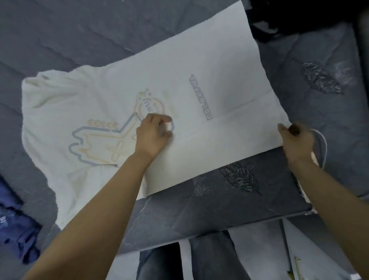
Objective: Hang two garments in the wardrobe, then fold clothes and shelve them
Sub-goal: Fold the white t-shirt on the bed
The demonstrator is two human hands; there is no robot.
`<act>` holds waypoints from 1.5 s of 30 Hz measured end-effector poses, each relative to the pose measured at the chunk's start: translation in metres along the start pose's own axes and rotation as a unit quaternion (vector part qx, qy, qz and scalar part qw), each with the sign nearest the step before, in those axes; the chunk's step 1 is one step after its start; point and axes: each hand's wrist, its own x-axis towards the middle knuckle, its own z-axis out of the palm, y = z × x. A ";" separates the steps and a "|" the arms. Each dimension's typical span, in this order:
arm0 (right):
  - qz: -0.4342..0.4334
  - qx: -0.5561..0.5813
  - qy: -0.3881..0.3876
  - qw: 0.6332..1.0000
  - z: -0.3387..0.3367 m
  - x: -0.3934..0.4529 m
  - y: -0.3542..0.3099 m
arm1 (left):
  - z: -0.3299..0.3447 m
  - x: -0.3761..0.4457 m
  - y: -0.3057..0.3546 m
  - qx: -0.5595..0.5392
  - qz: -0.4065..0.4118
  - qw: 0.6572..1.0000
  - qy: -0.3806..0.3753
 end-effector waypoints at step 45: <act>-0.524 -0.438 -0.198 0.704 -0.002 0.063 -0.102 | -0.033 -0.009 0.023 0.063 0.186 0.979 -0.055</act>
